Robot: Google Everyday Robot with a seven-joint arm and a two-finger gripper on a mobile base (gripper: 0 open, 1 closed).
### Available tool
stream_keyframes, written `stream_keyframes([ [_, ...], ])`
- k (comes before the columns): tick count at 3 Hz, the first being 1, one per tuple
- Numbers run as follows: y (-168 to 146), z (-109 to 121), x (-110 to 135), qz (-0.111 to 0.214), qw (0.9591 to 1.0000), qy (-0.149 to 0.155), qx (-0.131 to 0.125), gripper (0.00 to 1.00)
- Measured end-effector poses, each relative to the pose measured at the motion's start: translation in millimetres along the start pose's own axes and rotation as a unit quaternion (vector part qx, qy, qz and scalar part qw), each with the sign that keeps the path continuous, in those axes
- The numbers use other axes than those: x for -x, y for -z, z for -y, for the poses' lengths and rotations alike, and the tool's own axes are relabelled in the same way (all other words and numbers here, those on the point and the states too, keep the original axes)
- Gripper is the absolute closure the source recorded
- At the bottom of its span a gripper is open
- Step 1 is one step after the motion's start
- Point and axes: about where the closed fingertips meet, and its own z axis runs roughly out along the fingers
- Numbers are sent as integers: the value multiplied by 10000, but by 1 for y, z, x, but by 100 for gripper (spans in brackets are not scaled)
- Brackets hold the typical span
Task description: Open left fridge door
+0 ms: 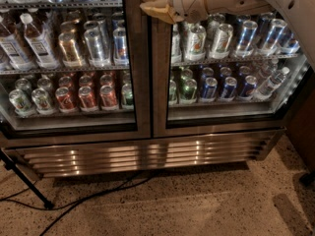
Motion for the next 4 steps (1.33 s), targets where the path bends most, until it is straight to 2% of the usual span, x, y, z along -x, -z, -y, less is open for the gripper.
stream_keyframes([
  [1, 1, 2, -2, 28, 10000, 6, 17, 100],
  [4, 2, 4, 3, 271, 9995, 71, 130, 100],
])
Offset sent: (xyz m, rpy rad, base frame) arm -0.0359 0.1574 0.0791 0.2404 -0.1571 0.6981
